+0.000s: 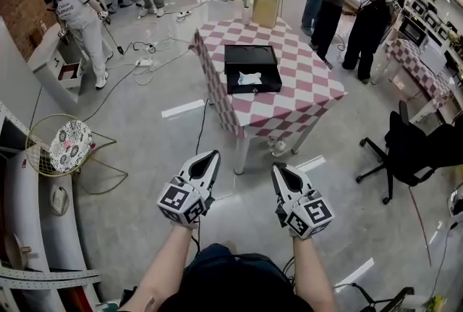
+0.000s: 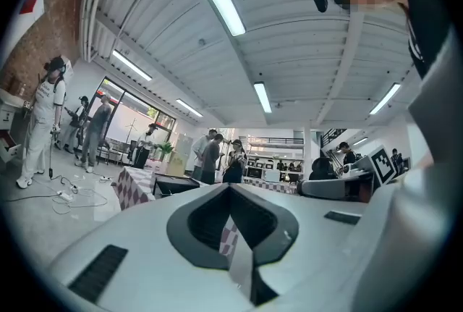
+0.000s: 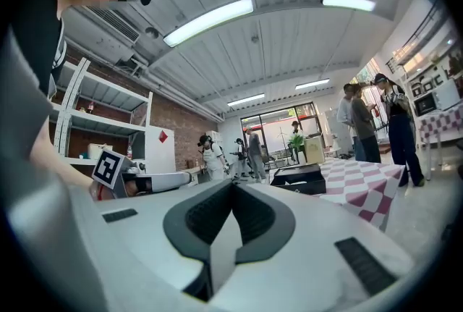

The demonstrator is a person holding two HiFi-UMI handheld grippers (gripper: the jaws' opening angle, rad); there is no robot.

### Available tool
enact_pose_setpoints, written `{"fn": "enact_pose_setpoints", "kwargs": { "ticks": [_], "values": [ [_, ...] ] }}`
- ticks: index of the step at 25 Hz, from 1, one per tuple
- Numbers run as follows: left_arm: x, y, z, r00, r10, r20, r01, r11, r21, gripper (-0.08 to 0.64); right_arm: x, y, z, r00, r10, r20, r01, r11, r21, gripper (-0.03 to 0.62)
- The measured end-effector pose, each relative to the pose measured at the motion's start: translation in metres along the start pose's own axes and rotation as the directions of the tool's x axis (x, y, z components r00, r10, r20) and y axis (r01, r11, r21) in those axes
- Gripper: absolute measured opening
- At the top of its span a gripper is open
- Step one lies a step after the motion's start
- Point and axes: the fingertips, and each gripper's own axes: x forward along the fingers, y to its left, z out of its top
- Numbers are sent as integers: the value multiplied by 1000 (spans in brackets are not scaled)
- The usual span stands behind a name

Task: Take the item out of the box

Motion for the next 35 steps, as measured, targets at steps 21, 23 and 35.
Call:
{"fn": "enact_pose_setpoints", "kwargs": {
  "ticks": [21,23,35],
  "values": [
    [6,56,5,999,44,9,-44,999,-27,2,46,-13,5,1000,-11,9,10,999,49,3],
    [9,59,4,999,46,8,-46,999,-29,2,50,-18,5,1000,-15,12,15,998,58,3],
    [54,94,-1,999,49,-8,-49,998,-42,2,91,-58,6,1000,-28,8,28,997,78,3]
  ]
}}
